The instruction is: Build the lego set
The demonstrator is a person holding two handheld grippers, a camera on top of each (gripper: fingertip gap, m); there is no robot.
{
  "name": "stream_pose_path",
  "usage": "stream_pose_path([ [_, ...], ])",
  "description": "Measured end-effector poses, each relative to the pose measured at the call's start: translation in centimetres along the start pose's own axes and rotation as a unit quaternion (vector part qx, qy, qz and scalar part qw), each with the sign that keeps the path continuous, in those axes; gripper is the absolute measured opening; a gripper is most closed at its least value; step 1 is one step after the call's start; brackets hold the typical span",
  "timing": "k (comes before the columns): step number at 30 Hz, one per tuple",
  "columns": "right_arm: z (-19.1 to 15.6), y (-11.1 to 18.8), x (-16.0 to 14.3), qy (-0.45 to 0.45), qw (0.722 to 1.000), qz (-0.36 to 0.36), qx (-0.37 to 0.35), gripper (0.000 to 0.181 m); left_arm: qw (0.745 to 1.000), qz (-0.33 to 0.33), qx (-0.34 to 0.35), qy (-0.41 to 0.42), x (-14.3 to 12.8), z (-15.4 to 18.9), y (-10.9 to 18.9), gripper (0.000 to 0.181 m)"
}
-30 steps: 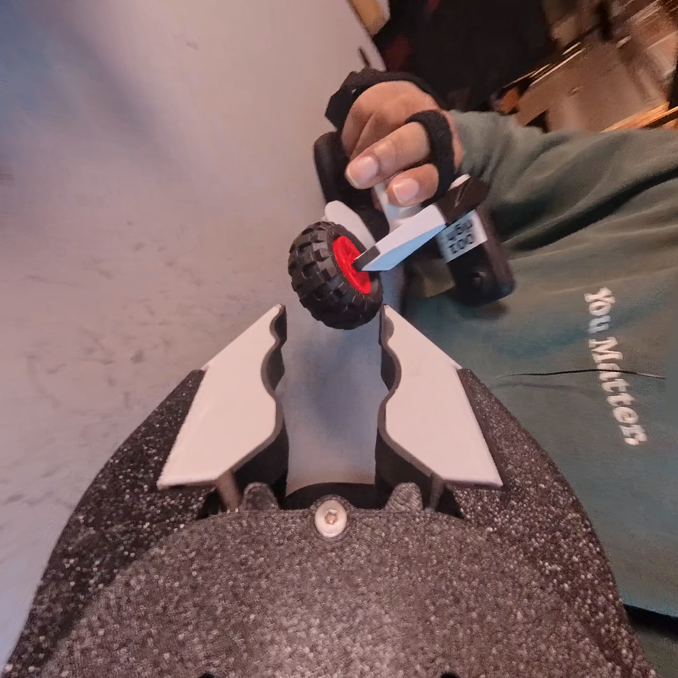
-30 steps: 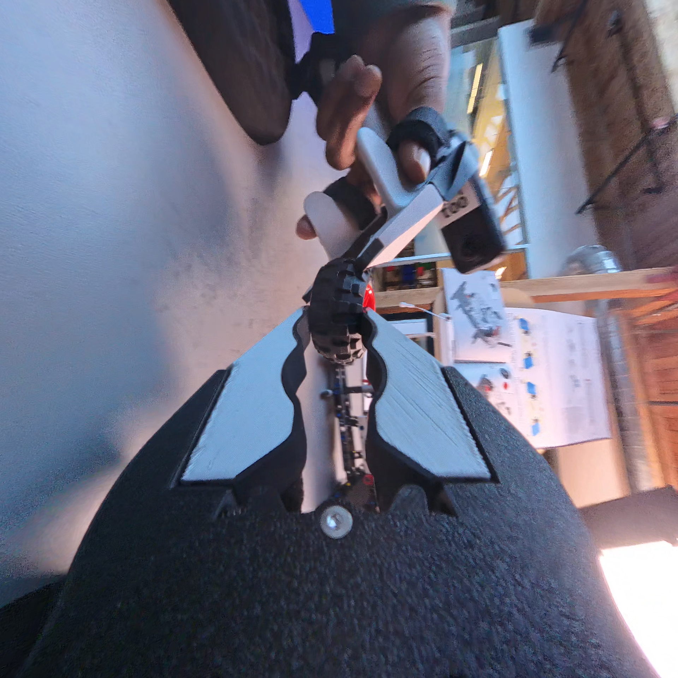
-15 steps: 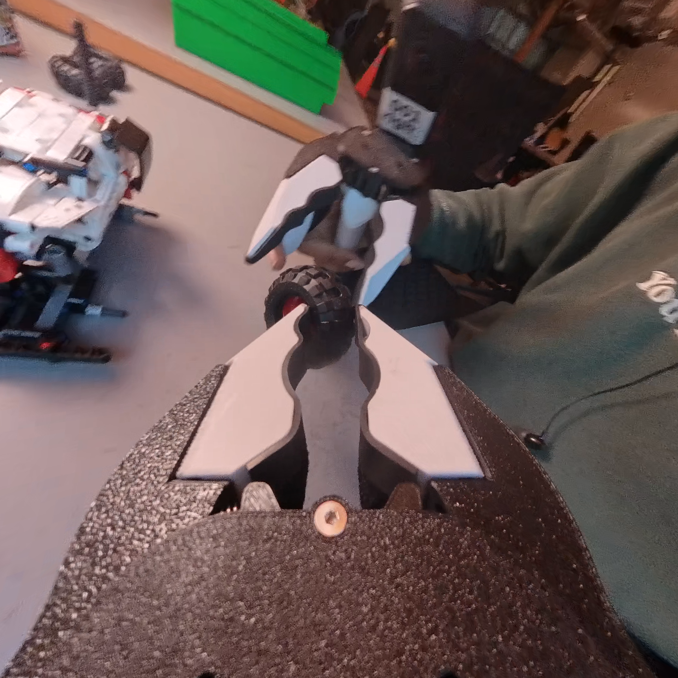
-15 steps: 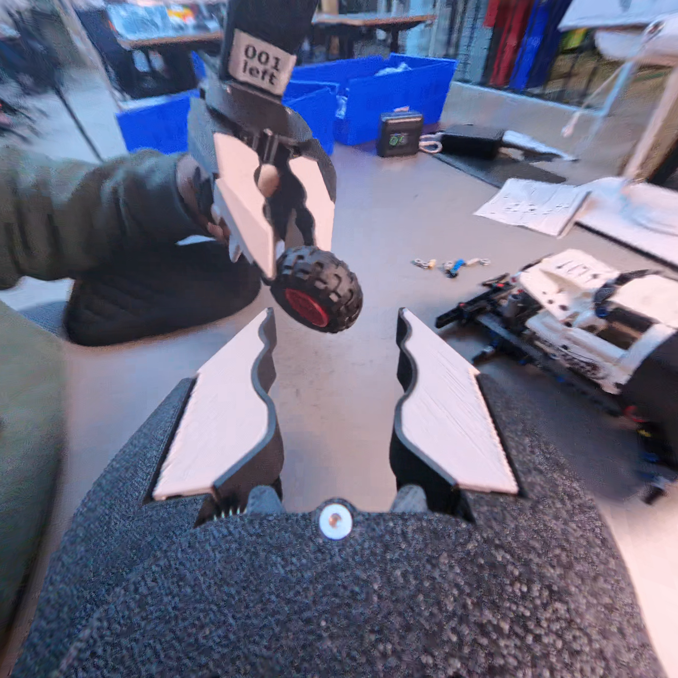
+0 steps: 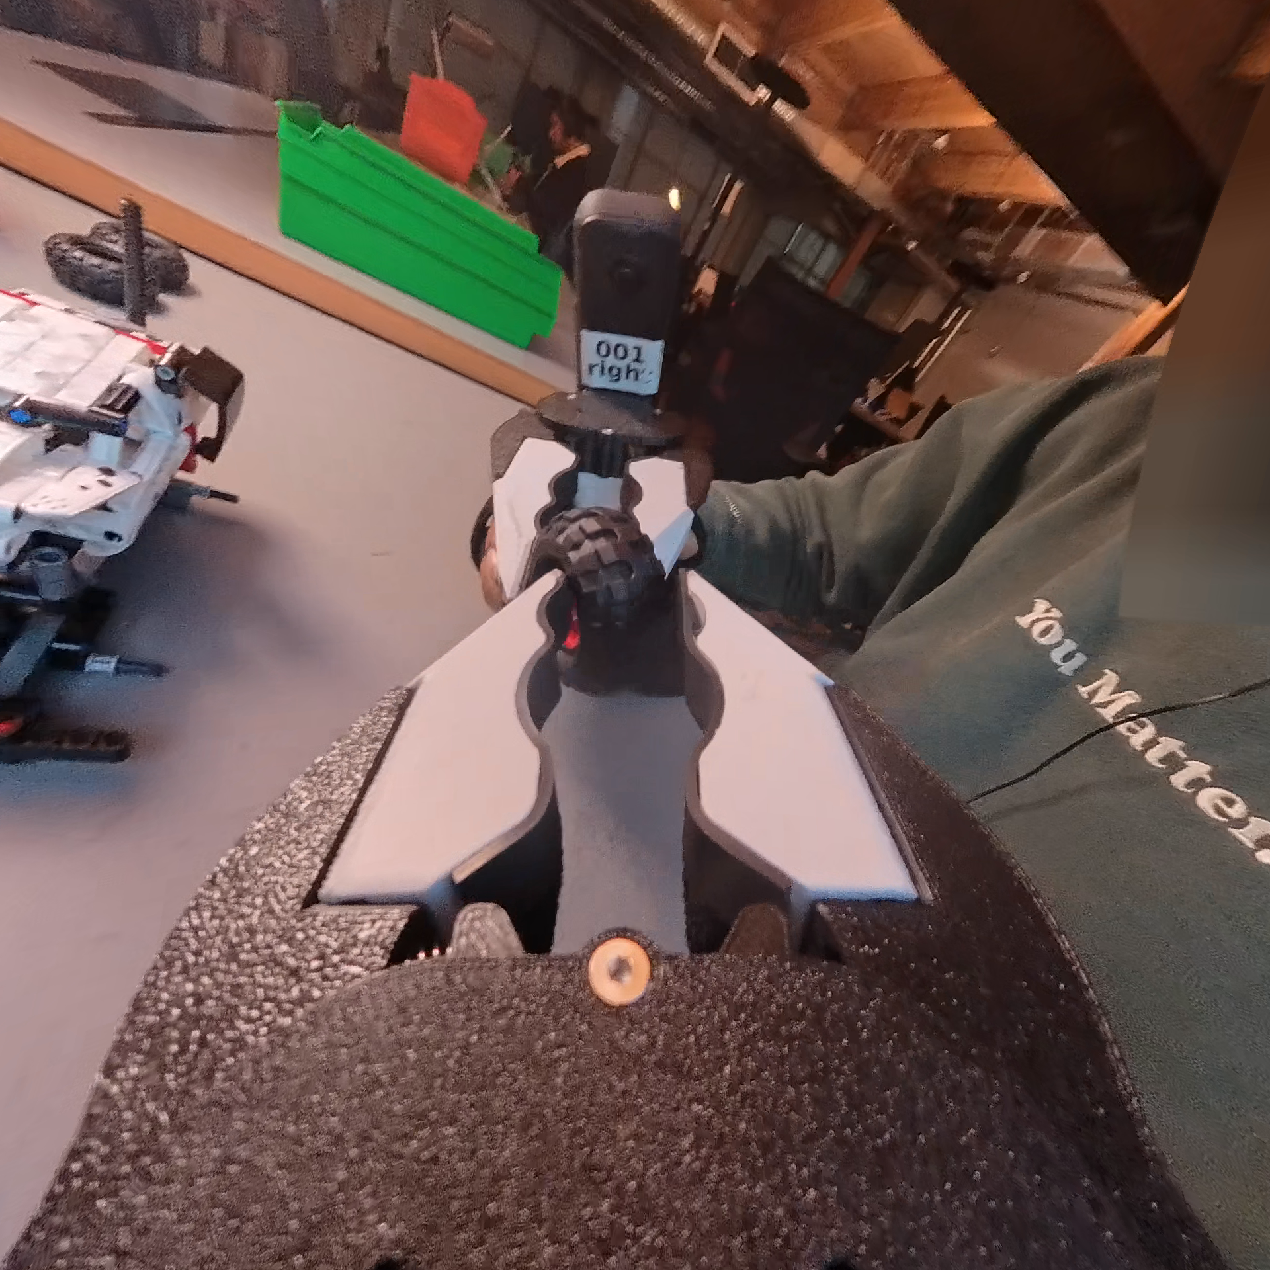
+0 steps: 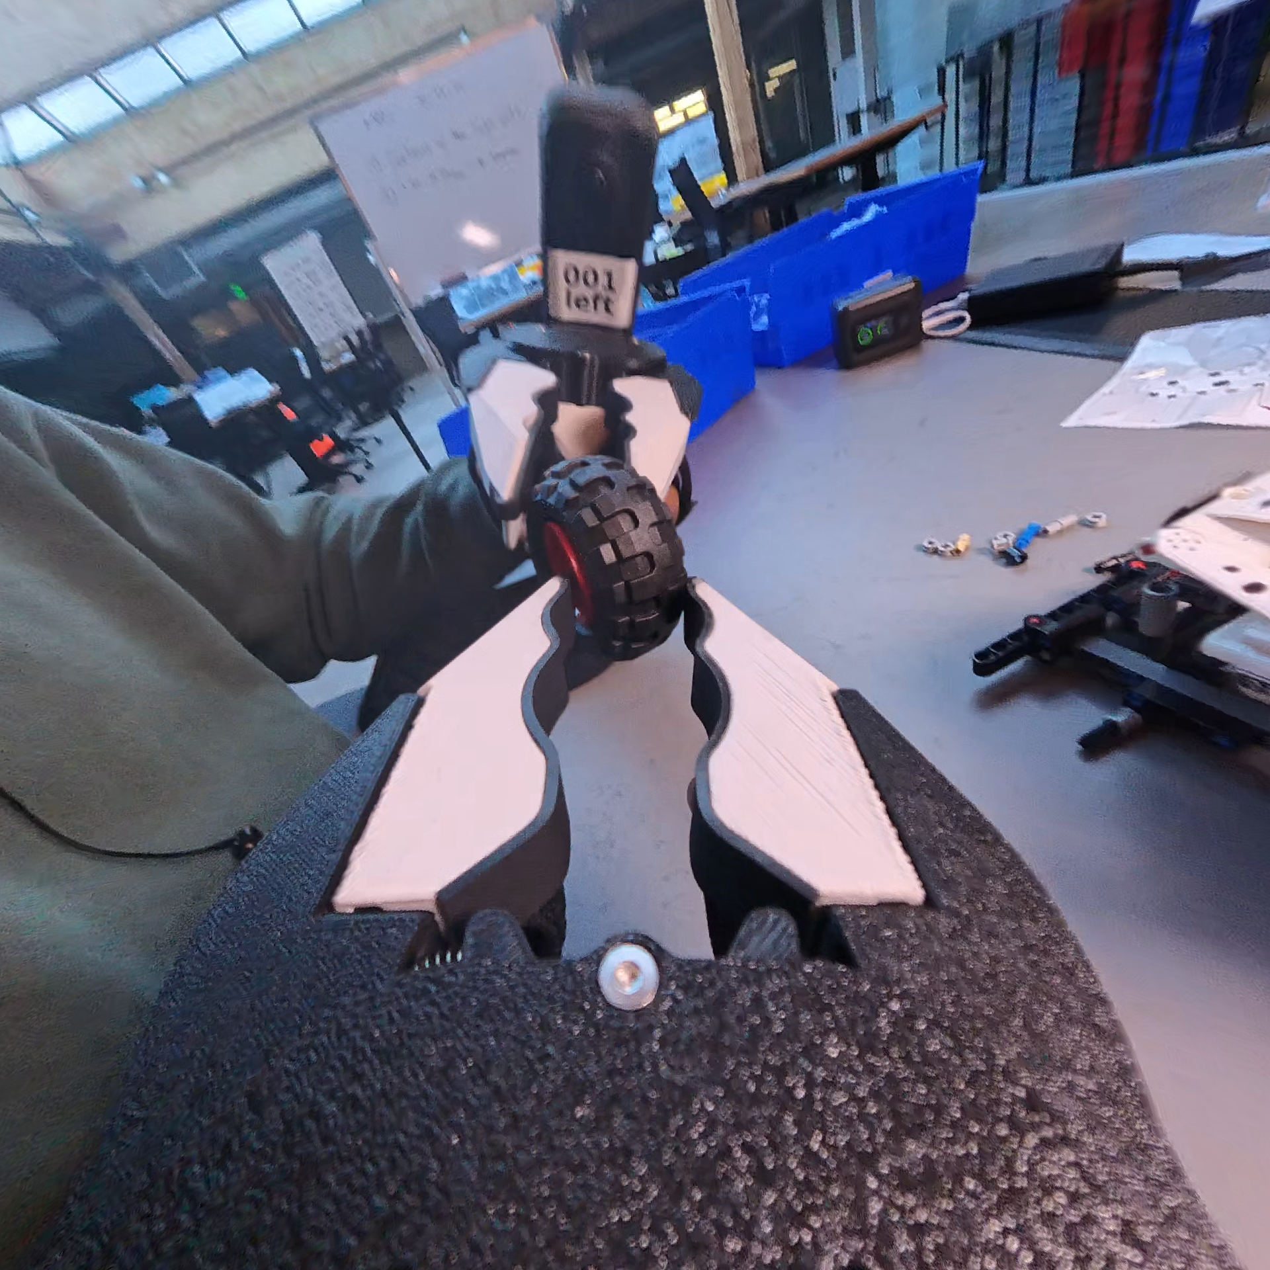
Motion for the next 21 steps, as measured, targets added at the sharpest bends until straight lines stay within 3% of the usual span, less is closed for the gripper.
stream_pose_path([
  [2,0.2,-0.2,-0.5,0.041,0.997,-0.047,-0.037,0.030,0.998,-0.055,0.042,-0.011,-0.4,-0.1,-0.1,0.039],
  [4,0.1,-0.4,-1.0,0.073,0.992,-0.085,-0.062,0.030,0.991,-0.092,0.082,-0.057,-0.9,-0.2,-0.4,0.034],
  [7,0.0,-0.5,-1.1,0.102,0.986,-0.108,-0.080,0.029,0.988,-0.093,0.095,-0.076,-1.1,-0.4,-0.5,0.026],
  [14,-0.8,0.0,1.8,-0.043,0.995,0.094,-0.012,0.031,0.995,0.095,0.007,-0.014,0.9,0.4,-0.2,0.024],
  [21,-1.9,-0.6,2.6,-0.066,0.981,0.177,-0.034,0.031,0.989,0.134,0.015,-0.063,1.7,1.6,-0.5,0.024],
])
Point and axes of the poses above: each gripper's, where its closed fingertips meet, y back along the fingers, x out of its top, z = x × y across the jaws, the point moved 8 cm from there along y, back along the fingers, and after that the axes turned 11 degrees about z, right-handed, at the moved point
